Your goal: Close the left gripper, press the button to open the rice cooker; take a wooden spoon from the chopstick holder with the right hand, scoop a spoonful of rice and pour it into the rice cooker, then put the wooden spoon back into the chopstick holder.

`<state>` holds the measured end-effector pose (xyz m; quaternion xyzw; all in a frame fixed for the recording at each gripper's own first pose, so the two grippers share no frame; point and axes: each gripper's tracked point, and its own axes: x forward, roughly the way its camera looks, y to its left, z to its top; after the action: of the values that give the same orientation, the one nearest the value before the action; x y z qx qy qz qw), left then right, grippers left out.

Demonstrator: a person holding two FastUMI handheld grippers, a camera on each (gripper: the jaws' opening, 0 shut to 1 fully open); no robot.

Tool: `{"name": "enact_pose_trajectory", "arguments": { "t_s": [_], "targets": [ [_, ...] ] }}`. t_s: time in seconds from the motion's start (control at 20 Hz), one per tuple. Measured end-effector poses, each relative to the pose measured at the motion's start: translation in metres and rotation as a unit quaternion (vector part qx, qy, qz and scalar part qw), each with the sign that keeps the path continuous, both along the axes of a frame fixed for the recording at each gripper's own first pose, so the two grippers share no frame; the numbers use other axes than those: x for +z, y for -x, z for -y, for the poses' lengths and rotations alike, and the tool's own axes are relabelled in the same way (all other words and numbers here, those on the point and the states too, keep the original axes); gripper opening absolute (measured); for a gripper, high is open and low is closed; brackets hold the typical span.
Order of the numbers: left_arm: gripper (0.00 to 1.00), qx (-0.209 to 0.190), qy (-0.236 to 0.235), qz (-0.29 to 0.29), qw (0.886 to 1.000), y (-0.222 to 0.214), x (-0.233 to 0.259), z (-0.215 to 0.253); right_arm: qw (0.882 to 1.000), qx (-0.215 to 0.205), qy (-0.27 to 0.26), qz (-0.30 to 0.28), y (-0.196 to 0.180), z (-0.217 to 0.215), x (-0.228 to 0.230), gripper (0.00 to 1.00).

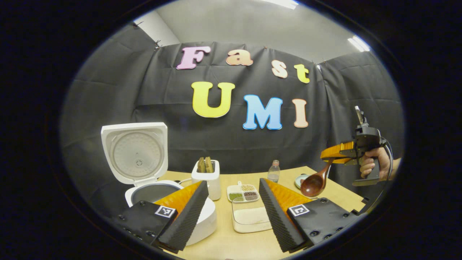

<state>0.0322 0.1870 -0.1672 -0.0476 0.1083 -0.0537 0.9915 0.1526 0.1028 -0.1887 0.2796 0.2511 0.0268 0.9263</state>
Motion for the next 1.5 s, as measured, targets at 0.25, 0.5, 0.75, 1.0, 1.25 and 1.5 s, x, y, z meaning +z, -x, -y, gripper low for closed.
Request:
{"name": "enact_pose_trajectory", "arguments": {
  "t_s": [0.25, 0.5, 0.75, 1.0, 1.25, 1.5],
  "targets": [
    [0.98, 0.004, -0.014, -0.007, 1.0, 0.006, 0.001, 0.011, 0.997, -0.033, 0.058, -0.025, 0.016, 0.047, -0.032, 0.09],
    [0.96, 0.016, -0.021, -0.014, 1.0, 0.018, 0.005, 0.018, 0.994, -0.049, 0.072, -0.065, 0.034, 0.068, -0.07, 0.09],
    [0.96, 0.033, -0.037, -0.025, 0.998, 0.026, 0.004, 0.011, 0.993, -0.043, 0.08, -0.077, 0.036, 0.059, -0.102, 0.09],
    [0.96, 0.043, -0.04, -0.023, 0.998, 0.029, 0.008, 0.009, 0.992, -0.031, 0.102, -0.074, 0.039, 0.056, -0.121, 0.11],
    [0.98, 0.036, -0.031, -0.018, 0.999, 0.023, 0.01, 0.018, 0.981, -0.024, 0.19, -0.039, 0.044, 0.083, -0.099, 0.99],
    [0.98, 0.045, -0.012, -0.01, 0.999, 0.006, 0.023, 0.011, 0.97, -0.038, 0.232, 0.064, 0.049, 0.093, -0.004, 0.97]
  ]
}}
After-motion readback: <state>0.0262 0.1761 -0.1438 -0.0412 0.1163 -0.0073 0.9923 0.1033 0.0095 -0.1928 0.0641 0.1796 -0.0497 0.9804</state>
